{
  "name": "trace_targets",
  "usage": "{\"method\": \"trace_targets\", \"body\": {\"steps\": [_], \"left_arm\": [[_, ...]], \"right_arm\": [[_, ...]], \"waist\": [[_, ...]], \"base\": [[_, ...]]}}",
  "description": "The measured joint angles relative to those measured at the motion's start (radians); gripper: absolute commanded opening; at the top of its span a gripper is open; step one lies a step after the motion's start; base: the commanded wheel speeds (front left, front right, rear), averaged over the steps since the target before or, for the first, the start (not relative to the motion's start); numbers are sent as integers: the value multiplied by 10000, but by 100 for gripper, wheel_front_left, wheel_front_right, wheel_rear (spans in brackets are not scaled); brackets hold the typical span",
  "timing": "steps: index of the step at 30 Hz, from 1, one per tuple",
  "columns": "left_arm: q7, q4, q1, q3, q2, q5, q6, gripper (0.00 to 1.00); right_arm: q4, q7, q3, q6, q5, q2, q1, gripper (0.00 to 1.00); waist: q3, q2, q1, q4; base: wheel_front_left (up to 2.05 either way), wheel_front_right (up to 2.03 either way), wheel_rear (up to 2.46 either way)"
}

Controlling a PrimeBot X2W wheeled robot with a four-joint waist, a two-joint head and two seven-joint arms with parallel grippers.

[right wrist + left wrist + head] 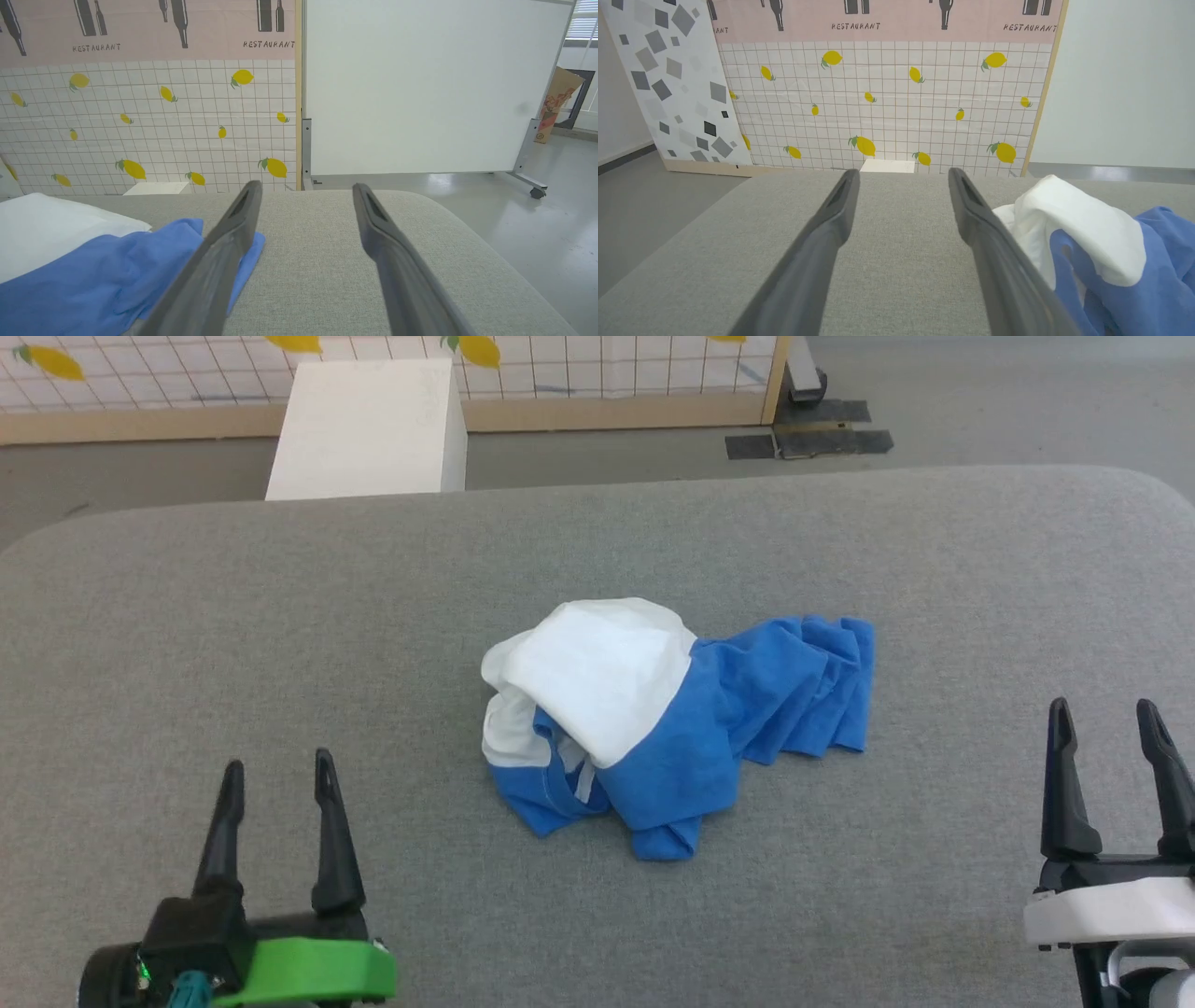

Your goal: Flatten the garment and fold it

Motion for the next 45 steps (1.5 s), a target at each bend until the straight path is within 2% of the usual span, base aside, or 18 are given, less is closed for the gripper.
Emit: {"method": "trace_targets", "body": {"steps": [3,7,13,16,22,25,32,36,45], "left_arm": [[0,19,136,447,-616,148,-566,100],[0,105,72,928,-1099,564,-1300,100],[0,265,-137,1484,-1664,1037,-2084,100],[0,357,-210,1666,-1927,1187,-2405,100],[0,585,-500,1950,-2437,1547,-3007,100],[0,711,-635,2006,-2671,1695,-3273,100],[0,1020,-998,2111,-3080,1877,-3835,100],[0,1179,-1115,2150,-3219,1964,-4050,100],[0,1517,-1125,2318,-3404,2215,-4343,100]], "right_arm": [[8,0,2,2,12,2,0,100],[-8,268,23,0,15,2,-85,100],[-339,1630,445,0,-75,-6,-1096,100],[-491,2911,838,0,-52,-50,-1828,100],[-288,6165,1363,0,805,-955,-3348,100],[-2,7511,1254,0,1267,-1014,-3905,100],[1087,10638,690,-2,1028,-1212,-4466,100],[1396,11212,500,0,784,-1304,-4468,100],[1981,10993,821,-6,777,-1482,-4550,100]], "waist": [[159,0,0,4],[340,0,0,73],[680,0,0,204],[929,0,1,272],[1513,0,1,514],[1789,0,1,691],[2352,0,1,1265],[2603,0,1,1637],[2780,0,1,2048]], "base": [[0,0,0],[0,0,0],[0,0,0],[0,0,0],[0,0,0],[0,0,0],[0,0,0],[0,0,0],[0,0,0]]}}
